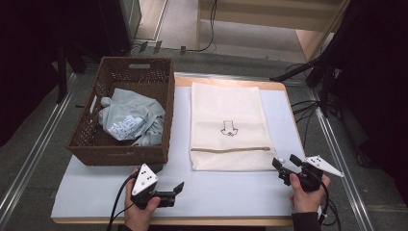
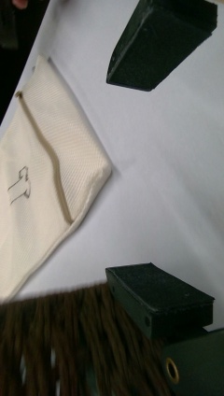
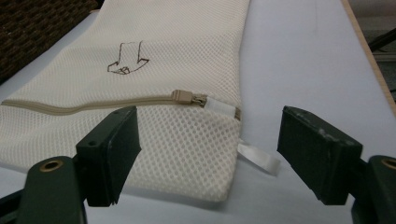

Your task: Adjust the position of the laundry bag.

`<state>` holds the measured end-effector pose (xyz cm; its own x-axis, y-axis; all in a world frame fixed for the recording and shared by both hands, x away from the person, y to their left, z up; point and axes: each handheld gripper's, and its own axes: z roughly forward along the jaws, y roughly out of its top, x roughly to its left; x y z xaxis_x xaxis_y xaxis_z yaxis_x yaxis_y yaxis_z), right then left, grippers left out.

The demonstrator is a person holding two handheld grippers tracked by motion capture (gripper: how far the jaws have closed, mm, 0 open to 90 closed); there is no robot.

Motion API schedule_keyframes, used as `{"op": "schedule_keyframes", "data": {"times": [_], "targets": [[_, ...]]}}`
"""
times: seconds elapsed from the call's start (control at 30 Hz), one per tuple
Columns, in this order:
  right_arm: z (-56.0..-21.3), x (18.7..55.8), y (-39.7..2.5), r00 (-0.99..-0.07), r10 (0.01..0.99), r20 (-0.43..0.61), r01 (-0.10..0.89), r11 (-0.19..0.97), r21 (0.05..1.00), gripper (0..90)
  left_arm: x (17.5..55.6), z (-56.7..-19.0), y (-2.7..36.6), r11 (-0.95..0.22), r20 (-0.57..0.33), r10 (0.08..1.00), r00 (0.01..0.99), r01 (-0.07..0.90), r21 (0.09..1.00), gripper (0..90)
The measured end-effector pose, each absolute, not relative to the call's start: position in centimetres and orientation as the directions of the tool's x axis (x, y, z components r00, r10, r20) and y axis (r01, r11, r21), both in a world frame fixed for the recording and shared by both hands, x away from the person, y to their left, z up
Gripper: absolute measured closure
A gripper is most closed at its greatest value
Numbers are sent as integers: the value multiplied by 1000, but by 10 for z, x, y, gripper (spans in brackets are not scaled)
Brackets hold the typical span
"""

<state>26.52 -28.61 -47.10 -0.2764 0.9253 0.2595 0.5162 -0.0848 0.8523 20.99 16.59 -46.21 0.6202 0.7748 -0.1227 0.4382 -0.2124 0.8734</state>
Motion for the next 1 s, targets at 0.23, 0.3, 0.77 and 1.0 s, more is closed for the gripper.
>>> {"op": "schedule_keyframes", "data": {"times": [0.23, 0.3, 0.77, 1.0], "targets": [[-470, 278, -271, -305, 919, 251, 505, -67, 861, 210, 221, -462, 135, -261, -97, 751, 653, 429, 865, 82], [-470, 284, -267, -309, 921, 238, 505, -53, 861, 207, 226, -464, 127, -277, -95, 745, 661, 435, 857, 89], [-483, 306, -269, -209, 954, 216, 599, -49, 799, 324, 253, -474, 92, -318, -31, 828, 560, 513, 797, 249], [-490, 309, -266, -197, 948, 249, 661, -59, 748, 527, 264, -477, 99, -283, -138, 823, 550, 610, 740, 655]]}}
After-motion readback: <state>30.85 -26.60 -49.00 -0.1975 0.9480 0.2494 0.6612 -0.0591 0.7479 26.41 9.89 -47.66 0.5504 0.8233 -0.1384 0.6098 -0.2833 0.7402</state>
